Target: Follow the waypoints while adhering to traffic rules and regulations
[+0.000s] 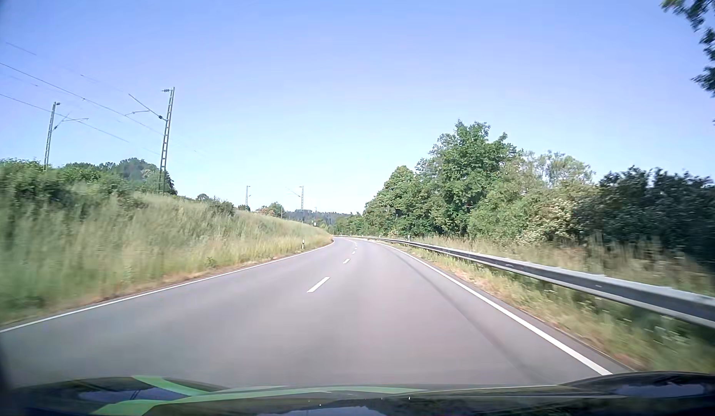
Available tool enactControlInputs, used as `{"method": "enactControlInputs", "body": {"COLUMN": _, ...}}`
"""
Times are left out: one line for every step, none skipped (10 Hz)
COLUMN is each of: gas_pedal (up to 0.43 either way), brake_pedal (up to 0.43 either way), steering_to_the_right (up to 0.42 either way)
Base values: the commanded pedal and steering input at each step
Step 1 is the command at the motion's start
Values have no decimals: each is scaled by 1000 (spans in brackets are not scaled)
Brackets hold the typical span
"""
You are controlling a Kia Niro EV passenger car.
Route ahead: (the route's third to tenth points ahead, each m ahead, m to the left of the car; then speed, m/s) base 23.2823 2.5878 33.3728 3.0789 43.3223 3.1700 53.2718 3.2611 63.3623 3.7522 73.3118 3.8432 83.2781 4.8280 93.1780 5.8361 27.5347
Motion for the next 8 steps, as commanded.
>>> {"method": "enactControlInputs", "body": {"gas_pedal": 197, "brake_pedal": 0, "steering_to_the_right": -9}}
{"method": "enactControlInputs", "body": {"gas_pedal": 197, "brake_pedal": 0, "steering_to_the_right": -9}}
{"method": "enactControlInputs", "body": {"gas_pedal": 197, "brake_pedal": 0, "steering_to_the_right": -9}}
{"method": "enactControlInputs", "body": {"gas_pedal": 197, "brake_pedal": 0, "steering_to_the_right": -9}}
{"method": "enactControlInputs", "body": {"gas_pedal": 197, "brake_pedal": 0, "steering_to_the_right": -9}}
{"method": "enactControlInputs", "body": {"gas_pedal": 209, "brake_pedal": 0, "steering_to_the_right": -9}}
{"method": "enactControlInputs", "body": {"gas_pedal": 209, "brake_pedal": 0, "steering_to_the_right": -9}}
{"method": "enactControlInputs", "body": {"gas_pedal": 228, "brake_pedal": 0, "steering_to_the_right": -9}}
